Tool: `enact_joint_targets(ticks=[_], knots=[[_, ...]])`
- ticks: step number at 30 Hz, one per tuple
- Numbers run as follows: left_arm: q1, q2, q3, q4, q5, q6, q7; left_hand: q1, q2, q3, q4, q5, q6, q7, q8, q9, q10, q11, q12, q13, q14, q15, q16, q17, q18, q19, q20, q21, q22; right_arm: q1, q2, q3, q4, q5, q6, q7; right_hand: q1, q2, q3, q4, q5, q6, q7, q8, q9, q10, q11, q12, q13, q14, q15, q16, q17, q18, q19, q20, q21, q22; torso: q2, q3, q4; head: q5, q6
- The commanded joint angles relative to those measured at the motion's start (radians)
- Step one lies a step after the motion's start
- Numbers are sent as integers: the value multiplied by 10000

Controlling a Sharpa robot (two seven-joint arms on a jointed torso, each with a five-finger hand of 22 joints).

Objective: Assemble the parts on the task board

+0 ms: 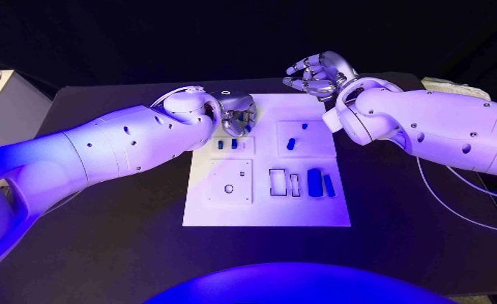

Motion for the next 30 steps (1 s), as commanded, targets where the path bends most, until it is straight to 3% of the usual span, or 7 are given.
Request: enact_joint_targets(ticks=[1, 8, 13, 21, 30], knots=[[-3, -17, 4, 13, 183, -434, 201, 21, 90, 37, -98, -8, 120, 13, -106, 24, 155, 7, -188, -40, 117, -17, 78, 51, -201, 129, 5, 80, 89, -1, 0, 1, 28, -112, 45, 119, -37, 10, 75, 5, -25, -48, 18, 39, -15, -44, 8, -31, -8, 710, 28, -45, 1259, 124, 538, 51, -58, 1575, 1, 9, -1, -3, 6], [-34, -226, 9, 224, 472, -921, 359, -6, 90, 63, -158, -1, 198, 19, -203, 40, 350, 10, -483, -90, 263, -20, 146, 208, -251, 335, -3, 235, 290, -1, -8, 1, 33, -119, 51, 120, -37, 10, 75, 5, -25, -48, 18, 39, -15, -44, 8, -31, -8, 710, 28, -45, 1259, 124, 538, 51, -58, 1575, 0, 8, -9, -5, 49], [-44, -585, 122, 658, 748, -1032, 411, -7, 92, 67, -169, 0, 217, 18, -215, 44, 388, 7, -521, -93, 306, -23, 170, 267, -263, 384, -5, 272, 339, -2, -24, 1, 27, -122, 52, 117, -37, 10, 75, 5, -25, -48, 18, 39, -15, -44, 8, -31, -8, 710, 28, -45, 1259, 124, 538, 51, -58, 1575, -17, 3, -3, -29, 63], [-34, -1306, 402, 1394, 1077, -690, 321, -38, 71, 49, -185, -7, 253, 16, -246, 53, 454, 6, -614, -100, 332, -23, 184, 268, -266, 401, -6, 286, 351, -2, -64, 1, 17, -128, 64, 97, -37, 10, 75, 5, -25, -48, 18, 39, -15, -44, 8, -31, -8, 710, 28, -45, 1259, 124, 538, 51, -58, 1575, -41, -7, 39, -32, 71], [-31, -1871, 460, 1694, 1144, -296, 131, -62, 62, 31, -186, -12, 282, 9, -258, 60, 497, -1, -659, -101, 341, -25, 189, 267, -269, 408, -4, 292, 360, -3, -88, 1, -7, -133, 80, 81, -37, 10, 75, 5, -25, -48, 18, 39, -15, -44, 8, -31, -8, 710, 28, -45, 1259, 124, 538, 51, -58, 1575, -59, -52, 89, -45, 5]])
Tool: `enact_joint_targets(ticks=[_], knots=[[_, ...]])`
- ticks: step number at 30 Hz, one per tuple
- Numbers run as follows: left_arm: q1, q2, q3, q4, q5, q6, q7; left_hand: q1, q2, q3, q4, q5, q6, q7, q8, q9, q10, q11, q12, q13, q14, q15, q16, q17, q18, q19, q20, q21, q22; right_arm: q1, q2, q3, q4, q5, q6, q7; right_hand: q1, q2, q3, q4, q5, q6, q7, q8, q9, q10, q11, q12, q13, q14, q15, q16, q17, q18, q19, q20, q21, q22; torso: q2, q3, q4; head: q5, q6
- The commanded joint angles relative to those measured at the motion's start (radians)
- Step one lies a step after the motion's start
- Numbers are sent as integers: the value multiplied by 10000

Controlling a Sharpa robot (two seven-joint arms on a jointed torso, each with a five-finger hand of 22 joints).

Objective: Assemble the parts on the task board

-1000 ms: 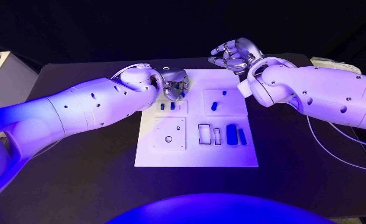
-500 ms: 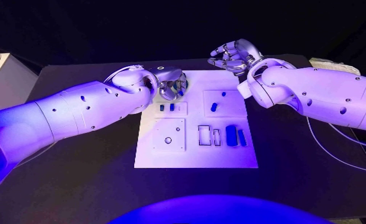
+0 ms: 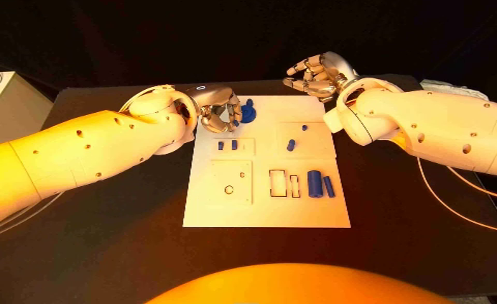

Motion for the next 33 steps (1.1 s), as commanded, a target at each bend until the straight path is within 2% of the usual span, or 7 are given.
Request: enact_joint_targets(ticks=[1, 4, 12, 17, 25, 33], knots=[[4, -99, 9, 32, 200, 376, -91, -75, 50, -9, -35, 13, 53, -4, -32, 20, 98, -9, -47, 0, 73, 27, 55, 10, -112, 96, -3, 61, 17, -2, -7, 1, -4, -113, 78, 85, -37, 10, 75, 5, -25, -48, 18, 39, -16, -45, 7, -31, -9, 710, 28, -45, 1259, 124, 538, 51, -58, 1578, 1, -12, 22, 25, -17], [1, -131, 6, -28, 169, 444, -127, -75, 50, -9, -35, 13, 53, -4, -32, 20, 98, -9, -47, 0, 73, 27, 55, 10, -112, 96, -3, 61, 17, -3, -3, 1, -10, -116, 80, 87, -37, 10, 75, 5, -25, -48, 18, 39, -16, -45, 7, -31, -9, 710, 28, -45, 1259, 124, 538, 51, -58, 1578, -3, 9, 9, 39, -16], [-14, -77, -4, -225, 46, 461, -193, -84, 45, -18, -37, 11, 66, -7, -38, 23, 118, -13, -68, 0, 78, 25, 57, 12, -114, 103, -3, 65, 25, -4, 6, 1, -14, -125, 85, 89, -37, 10, 75, 5, -25, -48, 18, 39, -16, -45, 7, -31, -9, 710, 28, -45, 1259, 124, 538, 51, -58, 1578, 28, 3, -25, 60, -29], [-19, -40, -8, -273, 33, 517, -195, -84, 45, -18, -37, 11, 66, -7, -38, 23, 118, -13, -68, 0, 78, 25, 57, 12, -114, 103, -3, 65, 25, -5, 6, 1, -16, -134, 85, 86, -37, 10, 75, 5, -25, -48, 18, 39, -16, -45, 7, -31, -9, 710, 28, -45, 1259, 124, 538, 51, -58, 1578, 10, 27, -23, 53, -79], [-51, 124, -65, -399, 25, 593, -180, -90, 46, -22, -37, 11, 73, -9, -43, 25, 130, -14, -83, 0, 74, 24, 55, -1, -116, 112, -4, 72, 35, -5, 12, 1, -7, -138, 83, 85, -37, 10, 75, 5, -25, -48, 18, 39, -16, -45, 7, -31, -9, 710, 28, -45, 1259, 124, 538, 51, -58, 1578, 12, 15, -18, 52, -105], [-103, 215, -88, -448, 24, 693, -166, -90, 46, -22, -37, 11, 73, -9, -43, 25, 130, -14, -83, 0, 74, 24, 55, -1, -116, 112, -4, 72, 35, -4, 6, 1, 1, -142, 77, 80, -37, 10, 75, 5, -25, -48, 18, 39, -16, -45, 7, -31, -9, 710, 28, -45, 1259, 124, 538, 51, -58, 1578, 14, 21, -26, 52, -139]])
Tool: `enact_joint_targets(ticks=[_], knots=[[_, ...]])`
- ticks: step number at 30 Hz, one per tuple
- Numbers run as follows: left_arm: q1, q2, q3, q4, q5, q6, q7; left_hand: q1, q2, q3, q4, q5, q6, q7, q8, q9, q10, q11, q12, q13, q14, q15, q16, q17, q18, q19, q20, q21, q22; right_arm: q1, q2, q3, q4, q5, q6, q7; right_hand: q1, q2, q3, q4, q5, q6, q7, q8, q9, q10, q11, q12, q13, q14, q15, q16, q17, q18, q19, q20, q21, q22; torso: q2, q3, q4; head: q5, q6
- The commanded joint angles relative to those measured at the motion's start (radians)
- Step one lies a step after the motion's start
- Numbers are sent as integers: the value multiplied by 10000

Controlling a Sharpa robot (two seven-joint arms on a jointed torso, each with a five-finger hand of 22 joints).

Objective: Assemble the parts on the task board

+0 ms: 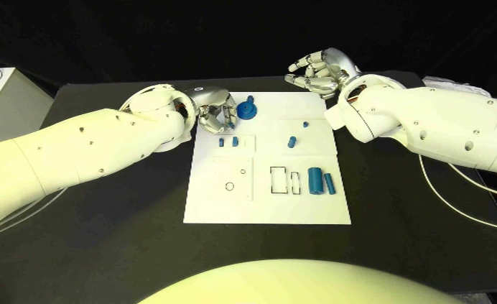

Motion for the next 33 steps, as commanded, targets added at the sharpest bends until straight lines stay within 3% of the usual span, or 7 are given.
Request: enact_joint_targets(ticks=[1, 8, 33], knots=[[-5, 42, 0, -6, -28, 226, 13, -88, 49, -21, -38, 14, 75, -9, -9, 12, 64, -18, -32, 2, 75, 23, 56, 2, -118, 42, -5, 37, 13, -2, -2, 2, 16, -118, 74, 84, -37, 10, 75, 5, -25, -48, 18, 39, -17, -46, 6, -31, -9, 710, 28, -45, 1259, 124, 538, 51, -58, 1573, -3, 4, 1, 4, -20], [-10, 77, -14, -55, -79, 288, -33, -94, 56, -26, -38, 13, 91, -12, -16, 16, 87, -22, -57, 3, 85, 21, 62, 14, -119, 45, -6, 38, 16, -1, -11, 2, 23, -127, 68, 82, -37, 10, 75, 5, -25, -48, 18, 39, -17, -46, 6, -31, -9, 710, 28, -45, 1259, 124, 538, 51, -58, 1573, -4, -14, 16, -4, -44], [-11, 96, -23, -119, -190, 181, -103, -70, 86, -29, -72, 14, 171, -28, -25, 36, 192, -43, -113, 20, 122, 3, 84, 63, -139, 127, -17, 100, 105, -1, -19, 2, 33, -134, 62, 86, -37, 10, 75, 5, -25, -48, 18, 39, -17, -46, 6, -31, -9, 710, 28, -45, 1259, 124, 538, 51, -58, 1573, -3, -6, -1, -10, -87]])
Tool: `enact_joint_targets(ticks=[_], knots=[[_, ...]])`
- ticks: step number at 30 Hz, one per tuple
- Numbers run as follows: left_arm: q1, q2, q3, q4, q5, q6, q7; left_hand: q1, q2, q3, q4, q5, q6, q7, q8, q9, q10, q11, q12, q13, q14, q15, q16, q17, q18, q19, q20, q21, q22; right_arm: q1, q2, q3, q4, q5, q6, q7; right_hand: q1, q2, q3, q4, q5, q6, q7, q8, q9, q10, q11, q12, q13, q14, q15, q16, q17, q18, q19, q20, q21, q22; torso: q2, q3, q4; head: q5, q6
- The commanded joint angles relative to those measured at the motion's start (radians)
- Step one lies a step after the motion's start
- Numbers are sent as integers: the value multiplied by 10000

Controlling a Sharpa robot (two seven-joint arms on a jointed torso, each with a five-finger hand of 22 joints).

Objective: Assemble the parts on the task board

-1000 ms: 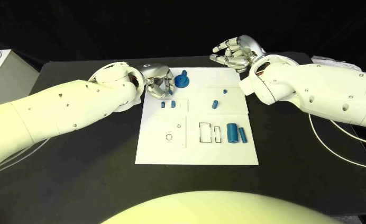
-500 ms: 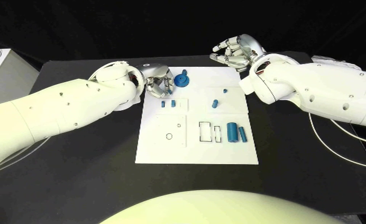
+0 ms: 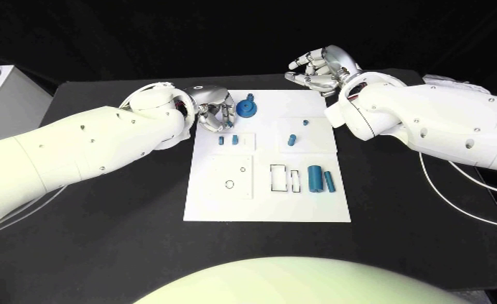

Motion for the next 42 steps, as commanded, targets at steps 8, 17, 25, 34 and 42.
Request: enact_joint_targets(ticks=[8, 17, 25, 34, 42], knots=[[-8, 122, -8, 7, -12, 170, 43, -16, 61, -4, -47, 44, 82, -10, 40, 11, 92, -7, -40, 8, 53, 2, 46, 9, -141, 56, -17, 59, 10, -2, 13, 1, 13, -109, 70, 89, -38, 10, 75, 5, -25, -48, 18, 39, -17, -47, 5, -31, -10, 710, 28, -45, 1254, 124, 538, 51, -58, 1576, -1, 10, 8, 0, -21], [-8, 198, -41, -93, -9, 285, 23, -27, 72, -21, -51, 37, 130, -19, 38, 23, 150, -21, -67, 20, 67, -7, 56, 20, -144, 67, -22, 68, 23, -2, 9, 1, 14, -111, 73, 84, -38, 10, 75, 5, -25, -48, 18, 39, -17, -47, 5, -31, -10, 710, 28, -45, 1254, 124, 538, 51, -58, 1576, -4, 15, -6, -7, -31], [-9, 235, -54, -143, -51, 512, -99, -25, 78, -30, -62, 35, 161, -30, 38, 31, 187, -32, -78, 31, 77, -15, 62, 33, -141, 59, -26, 62, 14, -2, 17, 1, 2, -112, 79, 85, -38, 10, 75, 5, -25, -48, 18, 39, -17, -47, 5, -31, -10, 710, 28, -45, 1254, 124, 538, 51, -58, 1576, -8, 10, -1, -11, -43], [-11, 289, -90, -223, -64, 680, -173, -25, 78, -31, -63, 35, 163, -31, 38, 31, 190, -34, -79, 32, 76, -16, 62, 30, -138, 49, -26, 55, 4, -2, 18, 1, -1, -112, 78, 85, -85, -27, 189, 6, -31, -51, 11, 61, -24, 0, -4, -57, -80, 709, 18, -60, 1236, 123, 541, 41, -64, 1578, 4, 7, -2, -25, -49], [-15, 263, -110, -194, -75, 586, -124, -48, 56, -60, -73, 28, 156, -31, 4, 31, 191, -31, -131, 39, 48, -19, 50, -22, -120, -17, -34, 6, -61, -2, 0, 1, 1, -113, 68, 85, -85, -27, 189, 6, -31, -51, 11, 61, -24, 0, -4, -57, -80, 709, 18, -60, 1236, 123, 541, 41, -64, 1578, -7, 6, 2, -27, -59]])
